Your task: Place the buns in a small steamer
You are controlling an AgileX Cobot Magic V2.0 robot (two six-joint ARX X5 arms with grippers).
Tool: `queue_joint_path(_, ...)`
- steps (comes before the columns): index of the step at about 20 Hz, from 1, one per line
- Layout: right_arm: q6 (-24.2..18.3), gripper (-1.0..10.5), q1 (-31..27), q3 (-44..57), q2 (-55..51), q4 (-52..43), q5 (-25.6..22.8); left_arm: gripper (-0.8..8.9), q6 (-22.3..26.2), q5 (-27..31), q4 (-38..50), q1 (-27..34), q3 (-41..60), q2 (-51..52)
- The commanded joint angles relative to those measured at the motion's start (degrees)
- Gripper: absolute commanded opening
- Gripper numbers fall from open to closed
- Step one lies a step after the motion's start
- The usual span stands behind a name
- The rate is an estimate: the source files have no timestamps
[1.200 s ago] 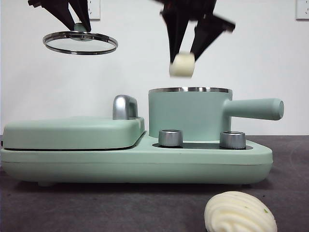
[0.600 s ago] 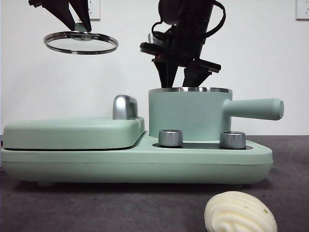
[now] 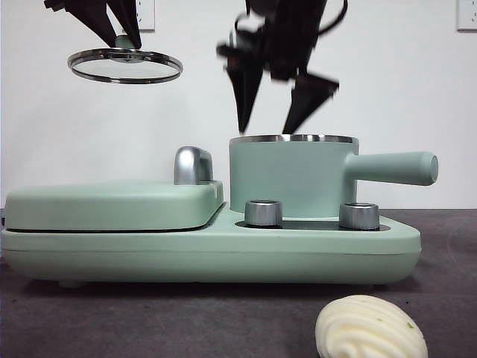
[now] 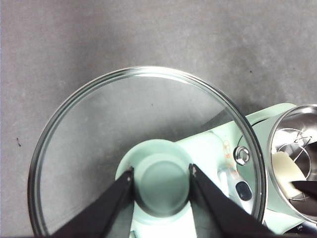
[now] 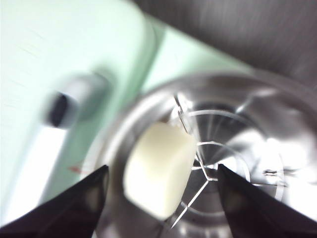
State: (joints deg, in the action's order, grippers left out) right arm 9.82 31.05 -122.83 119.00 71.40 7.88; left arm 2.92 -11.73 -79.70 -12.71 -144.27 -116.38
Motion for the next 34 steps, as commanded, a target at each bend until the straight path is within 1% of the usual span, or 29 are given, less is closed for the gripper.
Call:
queue_joint_path(1, -0.68, 4.1, 0.33, -6.27, 0.98, 4.17, -0.48, 0.54, -0.39, -0.11, 1.27, -0.11, -2.32, 0.72)
queue_joint_path(3, -1.27, 4.3, 0.33, -10.14, 0.81, 9.66, -0.50, 0.54, -0.42, -0.11, 1.25, -0.11, -2.29, 0.72)
queue_joint_path(6, -1.05, 4.3, 0.87, -10.47, -1.62, 9.90, 0.22, 0.54, -0.42, -0.11, 1.25, -0.11, -2.29, 0.72)
queue_joint_path(8, -1.03, 4.4, 2.27, -10.32, -3.43, 10.10, 0.17, 0.54, -0.42, -0.09, 1.27, -0.11, -2.25, 0.72)
queue_joint_path(11, -0.68, 5.1, 4.92, -8.66, -7.52, 10.16, 0.20, 0.54, -0.57, -0.11, 1.18, -0.11, -2.25, 0.72)
queue_joint_path(13, -0.68, 5.1, 6.97, -5.57, -11.21, 10.16, -0.42, 0.54, -0.63, -0.11, 1.07, -0.11, -2.25, 0.72)
queue_joint_path(16, -0.72, 5.1, 9.81, 3.41, -18.84, 10.16, -2.23, 0.54, -0.85, -0.11, 0.98, -0.11, -2.23, 0.72)
queue_joint_path(19, 0.22, 5.1, 12.00, 15.89, -28.37, 10.14, -2.29, 0.54, -0.85, -0.11, 0.92, -0.11, -2.23, 0.72)
queue_joint_path(22, 0.44, 5.1, 14.21, 27.93, -37.42, 10.12, -4.44, 0.54, -0.83, -0.09, 0.96, -0.11, -2.23, 0.72)
queue_joint_path(25, 1.40, 5.1, 16.48, 37.92, -44.06, 10.12, -5.05, 0.54, -0.83, -0.11, 1.01, -0.13, -2.23, 0.72)
queue_joint_path(28, 1.66, 5.1, 18.16, 45.99, -48.24, 9.66, -4.92, 0.54, -0.83, -0.09, 1.18, -0.17, -2.23, 0.72)
queue_joint_path(29, 2.14, 5.1, 18.80, 48.59, -49.35, 7.74, -4.55, 0.54, -0.83, -0.11, 1.25, -0.26, -2.23, 0.72)
queue_joint_path(31, 4.20, 5.1, 20.24, 53.96, -51.28, 1.07, -2.32, 0.54, -0.81, -0.11, 1.29, -0.44, -2.23, 0.70)
queue_joint_path(34, 7.96, 5.1, 22.16, 61.29, -51.63, -7.69, -2.05, 0.54, -0.81, -0.11, 1.29, -0.59, -2.23, 0.70)
